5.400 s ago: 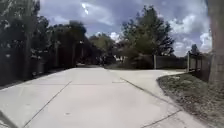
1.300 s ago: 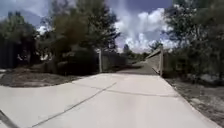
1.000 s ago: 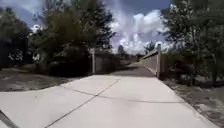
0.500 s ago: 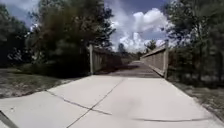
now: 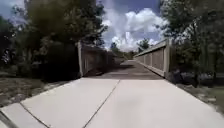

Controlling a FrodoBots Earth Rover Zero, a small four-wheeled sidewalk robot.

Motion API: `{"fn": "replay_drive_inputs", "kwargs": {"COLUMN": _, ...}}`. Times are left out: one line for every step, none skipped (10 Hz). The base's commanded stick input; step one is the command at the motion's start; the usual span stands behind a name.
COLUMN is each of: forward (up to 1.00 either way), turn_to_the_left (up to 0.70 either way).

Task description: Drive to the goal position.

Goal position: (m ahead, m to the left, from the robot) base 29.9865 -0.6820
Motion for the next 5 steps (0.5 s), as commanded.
{"fn": "replay_drive_inputs", "kwargs": {"forward": 0.85, "turn_to_the_left": -0.34}}
{"fn": "replay_drive_inputs", "kwargs": {"forward": 0.85, "turn_to_the_left": -0.34}}
{"fn": "replay_drive_inputs", "kwargs": {"forward": 0.85, "turn_to_the_left": -0.34}}
{"fn": "replay_drive_inputs", "kwargs": {"forward": 0.85, "turn_to_the_left": -0.34}}
{"fn": "replay_drive_inputs", "kwargs": {"forward": 0.85, "turn_to_the_left": -0.34}}
